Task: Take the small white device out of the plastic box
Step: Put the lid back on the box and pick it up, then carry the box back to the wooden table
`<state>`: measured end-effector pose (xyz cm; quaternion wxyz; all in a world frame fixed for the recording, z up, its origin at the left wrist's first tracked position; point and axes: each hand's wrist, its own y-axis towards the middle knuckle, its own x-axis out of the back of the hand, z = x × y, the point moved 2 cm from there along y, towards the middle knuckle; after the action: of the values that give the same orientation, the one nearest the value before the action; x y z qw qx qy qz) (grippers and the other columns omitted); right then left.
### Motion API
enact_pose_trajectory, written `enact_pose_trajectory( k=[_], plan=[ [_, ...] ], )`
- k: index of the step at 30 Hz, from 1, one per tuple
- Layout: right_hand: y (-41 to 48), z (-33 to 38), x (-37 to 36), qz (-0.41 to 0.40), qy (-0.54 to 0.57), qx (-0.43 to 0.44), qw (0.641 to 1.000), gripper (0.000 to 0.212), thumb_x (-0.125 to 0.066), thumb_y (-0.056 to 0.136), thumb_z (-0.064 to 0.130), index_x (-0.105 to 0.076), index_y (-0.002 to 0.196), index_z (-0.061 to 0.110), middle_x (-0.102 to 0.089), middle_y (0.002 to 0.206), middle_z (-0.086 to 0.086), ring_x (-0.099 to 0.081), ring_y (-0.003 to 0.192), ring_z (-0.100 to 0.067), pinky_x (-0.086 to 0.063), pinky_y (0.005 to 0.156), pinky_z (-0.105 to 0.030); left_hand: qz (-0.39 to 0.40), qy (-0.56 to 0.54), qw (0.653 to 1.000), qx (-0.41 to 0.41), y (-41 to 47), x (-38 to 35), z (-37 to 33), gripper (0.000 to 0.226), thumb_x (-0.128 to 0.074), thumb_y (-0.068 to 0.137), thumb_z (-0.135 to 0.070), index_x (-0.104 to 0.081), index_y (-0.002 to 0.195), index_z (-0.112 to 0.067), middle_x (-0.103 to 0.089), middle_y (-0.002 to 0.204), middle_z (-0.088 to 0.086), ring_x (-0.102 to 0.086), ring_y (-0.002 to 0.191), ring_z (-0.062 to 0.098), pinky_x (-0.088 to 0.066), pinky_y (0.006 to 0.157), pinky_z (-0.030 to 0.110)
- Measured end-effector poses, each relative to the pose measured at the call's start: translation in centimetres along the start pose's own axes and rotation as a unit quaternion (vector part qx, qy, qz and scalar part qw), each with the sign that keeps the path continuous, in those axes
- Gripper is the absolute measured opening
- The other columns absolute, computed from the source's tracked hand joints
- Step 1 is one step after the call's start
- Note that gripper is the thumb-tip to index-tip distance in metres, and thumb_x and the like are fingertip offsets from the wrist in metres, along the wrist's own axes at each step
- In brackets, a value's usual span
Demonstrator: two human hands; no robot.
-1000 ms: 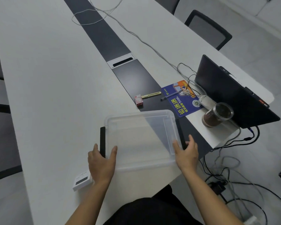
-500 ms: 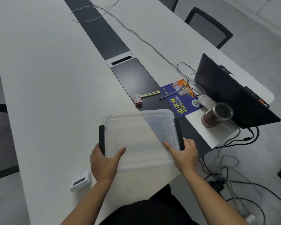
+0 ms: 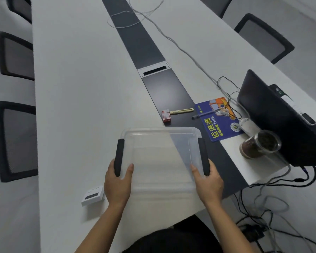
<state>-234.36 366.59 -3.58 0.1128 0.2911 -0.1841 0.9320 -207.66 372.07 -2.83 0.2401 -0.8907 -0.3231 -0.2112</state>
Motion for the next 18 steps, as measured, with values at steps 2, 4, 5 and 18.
enact_pose_trajectory(
  k=[2, 4, 5, 18],
  plan=[
    [0.7, 0.6, 0.6, 0.018, 0.031, 0.011, 0.999, 0.058, -0.071, 0.084, 0.04, -0.056, 0.135, 0.018, -0.067, 0.115, -0.001, -0.059, 0.1, -0.015, -0.043, 0.086, -0.028, -0.043, -0.041, 0.998, 0.02, -1.3, 0.7, -0.7, 0.055, -0.066, 0.09, -0.03, -0.049, 0.142, -0.019, -0.059, 0.135, -0.002, -0.053, 0.125, 0.02, -0.039, 0.1, 0.029],
    [1.7, 2.0, 0.9, 0.055, 0.056, 0.034, 0.996, 0.063, -0.071, 0.081, 0.041, -0.053, 0.138, 0.019, -0.065, 0.121, -0.002, -0.061, 0.107, -0.019, -0.047, 0.092, -0.034, -0.069, -0.069, 0.995, 0.03, -2.8, 1.7, -1.4, 0.053, -0.063, 0.093, -0.021, -0.047, 0.144, -0.018, -0.057, 0.137, -0.002, -0.051, 0.128, 0.017, -0.038, 0.106, 0.03],
    [2.3, 2.8, 0.9, 0.078, 0.062, 0.049, 0.994, 0.07, -0.07, 0.078, 0.046, -0.05, 0.14, 0.02, -0.064, 0.126, -0.002, -0.06, 0.112, -0.021, -0.048, 0.096, -0.039, -0.082, -0.074, 0.993, 0.034, -3.6, 2.2, -1.8, 0.053, -0.062, 0.094, -0.02, -0.046, 0.145, -0.018, -0.056, 0.138, -0.003, -0.05, 0.129, 0.015, -0.038, 0.108, 0.031],
    [-8.3, 13.4, -6.8, 0.353, 0.108, 0.254, 0.894, 0.076, -0.066, 0.078, 0.049, -0.04, 0.146, 0.027, -0.051, 0.135, 0.016, -0.05, 0.119, -0.004, -0.042, 0.1, -0.026, -0.366, -0.116, 0.922, 0.058, -14.6, 16.9, 2.2, 0.049, -0.061, 0.095, -0.018, -0.047, 0.142, -0.023, -0.056, 0.127, -0.02, -0.05, 0.112, -0.014, -0.034, 0.096, 0.012]
  ],
)
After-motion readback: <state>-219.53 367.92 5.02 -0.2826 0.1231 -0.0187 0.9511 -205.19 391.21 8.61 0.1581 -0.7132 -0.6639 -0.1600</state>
